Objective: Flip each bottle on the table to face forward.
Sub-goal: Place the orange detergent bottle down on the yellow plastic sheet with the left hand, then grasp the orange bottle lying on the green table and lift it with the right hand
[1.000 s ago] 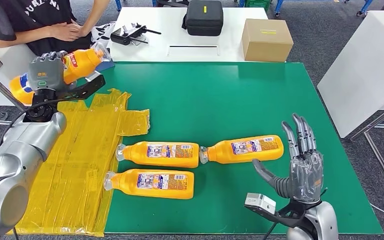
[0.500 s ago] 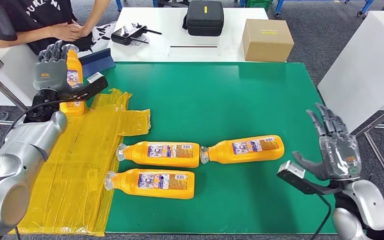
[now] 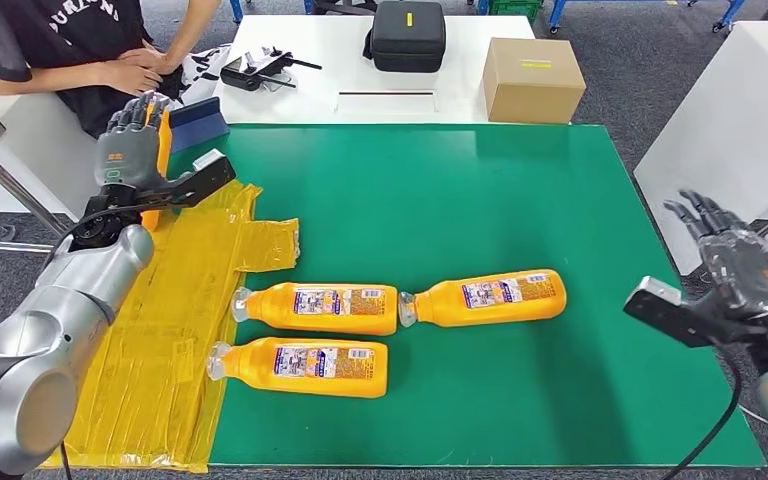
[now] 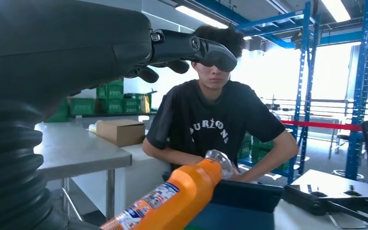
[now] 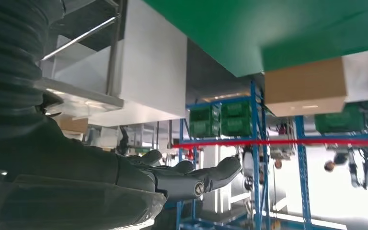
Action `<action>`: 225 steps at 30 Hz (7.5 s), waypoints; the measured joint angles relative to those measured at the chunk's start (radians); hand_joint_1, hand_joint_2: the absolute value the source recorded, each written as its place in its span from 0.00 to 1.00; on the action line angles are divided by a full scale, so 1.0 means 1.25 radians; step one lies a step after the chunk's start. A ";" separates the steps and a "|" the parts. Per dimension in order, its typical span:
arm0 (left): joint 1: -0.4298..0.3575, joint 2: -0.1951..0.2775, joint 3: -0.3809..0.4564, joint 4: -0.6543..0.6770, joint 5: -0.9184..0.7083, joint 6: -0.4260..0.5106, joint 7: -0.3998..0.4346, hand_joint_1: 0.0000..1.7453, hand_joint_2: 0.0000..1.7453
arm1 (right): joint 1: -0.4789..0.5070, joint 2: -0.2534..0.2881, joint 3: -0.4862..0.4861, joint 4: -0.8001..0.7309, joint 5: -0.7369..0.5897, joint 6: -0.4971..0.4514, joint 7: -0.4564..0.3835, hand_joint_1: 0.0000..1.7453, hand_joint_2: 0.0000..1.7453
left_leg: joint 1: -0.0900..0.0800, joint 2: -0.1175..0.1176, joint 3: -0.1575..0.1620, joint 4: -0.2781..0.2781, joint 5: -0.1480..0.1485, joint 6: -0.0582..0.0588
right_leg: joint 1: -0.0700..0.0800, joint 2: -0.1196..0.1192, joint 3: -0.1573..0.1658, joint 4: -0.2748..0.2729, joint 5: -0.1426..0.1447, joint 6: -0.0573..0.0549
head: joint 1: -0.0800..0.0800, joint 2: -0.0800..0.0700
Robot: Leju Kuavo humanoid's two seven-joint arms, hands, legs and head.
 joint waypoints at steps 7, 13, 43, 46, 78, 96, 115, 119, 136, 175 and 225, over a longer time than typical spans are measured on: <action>-0.004 -0.027 0.038 0.000 0.105 -0.035 -0.097 0.00 1.00 | -0.223 -0.120 0.114 0.151 -0.082 0.168 0.000 0.00 1.00 | -0.001 -0.002 0.000 0.001 0.001 0.002 | -0.001 -0.001 0.000 0.000 0.001 0.002 | 0.000 0.000; -0.005 -0.038 0.057 0.000 0.149 -0.058 -0.132 0.00 1.00 | -0.280 -0.164 0.182 0.197 -0.113 0.170 0.011 0.00 1.00 | -0.001 -0.004 -0.001 0.000 0.001 0.002 | -0.001 -0.003 0.000 0.000 0.001 0.002 | 0.000 0.000; 0.082 -0.083 0.059 -0.138 0.646 -0.230 -0.369 0.00 1.00 | -0.662 0.133 0.753 0.630 -0.188 0.141 -0.179 0.00 1.00 | 0.000 -0.004 -0.001 0.001 0.004 0.002 | 0.001 -0.003 0.000 0.000 0.003 0.003 | 0.000 0.000; 0.084 -0.081 0.049 -0.140 0.660 -0.222 -0.358 0.00 1.00 | -0.632 0.124 0.762 0.624 -0.191 0.137 -0.180 0.00 1.00 | 0.000 -0.005 -0.002 0.001 0.004 0.002 | 0.001 -0.005 0.000 0.000 0.003 0.004 | 0.000 0.000; 0.095 -0.067 0.007 -0.137 0.685 -0.195 -0.311 0.00 1.00 | -0.171 0.022 0.499 0.299 0.193 -0.079 0.048 0.00 1.00 | 0.000 -0.005 -0.002 0.001 0.004 0.002 | 0.001 -0.006 0.000 -0.001 0.002 0.003 | 0.000 0.000; 0.095 -0.080 0.007 -0.132 0.674 -0.192 -0.307 0.00 1.00 | -0.251 0.167 0.483 0.432 0.299 -0.153 0.040 0.00 1.00 | 0.000 -0.005 -0.003 0.001 0.004 0.002 | 0.001 -0.006 0.000 -0.001 0.002 0.003 | 0.000 0.000; 0.103 -0.084 0.007 -0.130 0.679 -0.192 -0.308 0.00 1.00 | -0.364 0.209 0.506 0.660 0.202 -0.026 -0.023 0.00 1.00 | 0.000 -0.004 -0.002 0.001 0.004 0.002 | 0.001 -0.006 0.000 0.000 0.002 0.003 | 0.000 0.000; 0.111 -0.082 0.007 -0.130 0.682 -0.192 -0.309 0.00 1.00 | -0.397 0.217 0.516 0.711 0.178 -0.008 -0.036 0.00 1.00 | 0.000 -0.005 -0.002 0.001 0.004 0.002 | 0.001 -0.006 0.000 0.000 0.003 0.003 | 0.000 0.000; 0.136 -0.075 0.009 -0.130 0.689 -0.190 -0.313 0.00 1.00 | -0.454 0.288 0.563 0.834 0.152 -0.106 -0.056 0.97 1.00 | 0.001 -0.003 -0.001 0.001 0.004 0.002 | 0.002 -0.004 0.000 0.000 0.004 0.001 | 0.000 0.000; 0.179 -0.068 0.027 -0.142 0.690 -0.184 -0.303 0.00 1.00 | -0.197 0.237 0.356 0.374 0.272 -0.206 0.142 1.00 1.00 | 0.001 -0.004 -0.003 0.001 0.004 0.002 | 0.001 -0.003 -0.001 -0.001 0.004 0.001 | 0.000 0.000; 0.166 -0.177 -0.150 -0.309 0.909 -0.512 -0.239 0.00 1.00 | -0.464 0.678 0.270 0.809 -0.330 -0.470 -0.421 1.00 1.00 | 0.002 -0.003 -0.004 0.001 0.006 0.000 | 0.002 -0.003 -0.002 0.000 0.004 0.001 | 0.000 0.000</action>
